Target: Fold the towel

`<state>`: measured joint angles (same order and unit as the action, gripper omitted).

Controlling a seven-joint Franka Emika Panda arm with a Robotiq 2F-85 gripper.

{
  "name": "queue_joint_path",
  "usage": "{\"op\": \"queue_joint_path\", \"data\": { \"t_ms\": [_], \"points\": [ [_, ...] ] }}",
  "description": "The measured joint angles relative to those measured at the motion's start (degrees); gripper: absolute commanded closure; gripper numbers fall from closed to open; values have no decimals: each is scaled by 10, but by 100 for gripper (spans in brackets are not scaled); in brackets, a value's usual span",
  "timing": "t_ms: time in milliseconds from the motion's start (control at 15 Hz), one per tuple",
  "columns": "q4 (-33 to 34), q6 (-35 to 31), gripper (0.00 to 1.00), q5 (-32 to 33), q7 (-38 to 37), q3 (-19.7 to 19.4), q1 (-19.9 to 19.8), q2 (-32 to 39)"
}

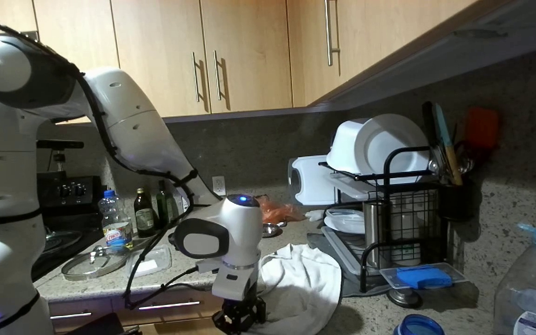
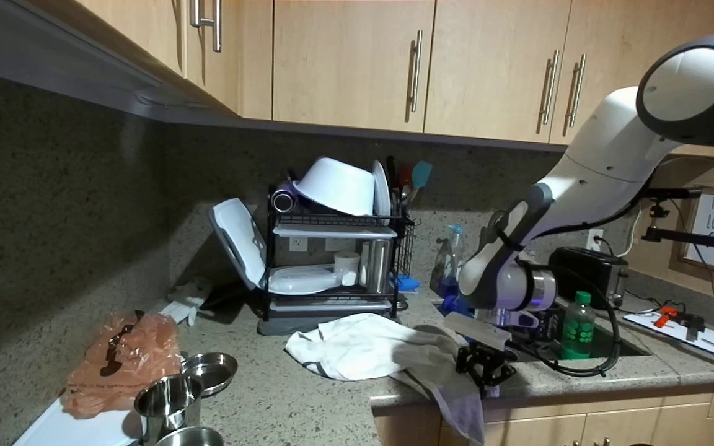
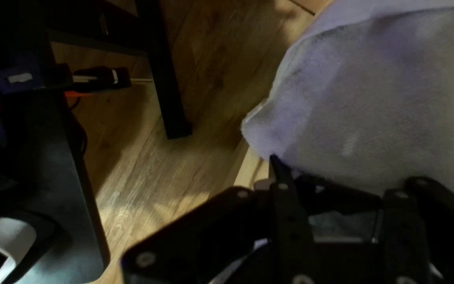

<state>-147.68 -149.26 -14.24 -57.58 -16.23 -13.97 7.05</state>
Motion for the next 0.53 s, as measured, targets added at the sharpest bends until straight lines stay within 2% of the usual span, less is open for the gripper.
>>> {"op": "queue_joint_path", "data": {
  "t_ms": [267,533],
  "points": [
    [-7,34,100,-84,119,-1,-4,-97],
    [-5,100,100,-97,186,-8,-14,-195]
  ]
}}
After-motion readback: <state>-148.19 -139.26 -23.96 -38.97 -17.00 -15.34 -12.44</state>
